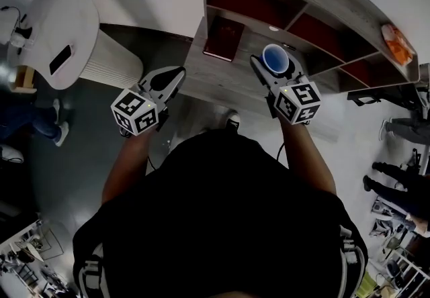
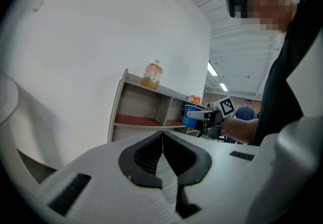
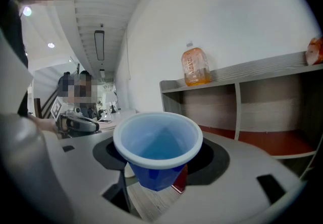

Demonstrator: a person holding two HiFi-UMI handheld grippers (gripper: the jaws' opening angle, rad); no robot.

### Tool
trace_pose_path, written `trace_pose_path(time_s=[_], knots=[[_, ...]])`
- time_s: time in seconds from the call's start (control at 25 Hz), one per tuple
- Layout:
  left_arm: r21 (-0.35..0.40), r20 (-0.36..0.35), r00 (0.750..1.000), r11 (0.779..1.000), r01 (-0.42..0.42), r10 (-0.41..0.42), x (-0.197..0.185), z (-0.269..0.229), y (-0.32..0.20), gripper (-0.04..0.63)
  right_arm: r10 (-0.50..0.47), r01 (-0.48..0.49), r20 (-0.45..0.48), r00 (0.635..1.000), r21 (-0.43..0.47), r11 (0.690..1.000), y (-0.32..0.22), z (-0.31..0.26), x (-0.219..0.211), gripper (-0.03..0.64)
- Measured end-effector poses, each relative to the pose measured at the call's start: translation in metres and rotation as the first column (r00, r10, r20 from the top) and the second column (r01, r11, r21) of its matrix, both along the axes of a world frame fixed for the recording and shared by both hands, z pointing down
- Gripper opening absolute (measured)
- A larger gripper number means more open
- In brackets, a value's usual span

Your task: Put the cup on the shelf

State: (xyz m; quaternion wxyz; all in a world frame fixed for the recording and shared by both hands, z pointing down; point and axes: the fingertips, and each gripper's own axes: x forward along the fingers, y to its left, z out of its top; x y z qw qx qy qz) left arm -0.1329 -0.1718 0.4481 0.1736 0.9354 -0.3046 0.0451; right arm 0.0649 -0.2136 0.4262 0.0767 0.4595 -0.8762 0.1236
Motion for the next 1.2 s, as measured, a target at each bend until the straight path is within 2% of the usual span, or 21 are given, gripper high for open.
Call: trace_pose_path(time_s=[0.72, 1.0, 1.2], knots=[[-0.014, 0.036, 0.997, 0.998, 0.063, -0.062, 0.056, 0.002, -0.054, 0.018, -0.101, 0.101, 0.045, 0.994, -0.015, 0.995, -0.071, 0.012, 0.034, 0.299], [-0.010, 0.036, 0.997, 0.997, 0.070, -0.070, 0.085, -0.002, -0.067, 0.018, -0.145, 0.146, 0.039, 0.989, -0.028, 0.989, -0.083, 0.020, 0.047, 0.299], [-0.018, 0.035, 0.997, 0.998, 0.067, -0.067, 0.088, -0.001, -0.070, 0.018, -0.147, 0.148, 0.031, 0.989, -0.034, 0.988, -0.088, 0.021, 0.050, 0.299]])
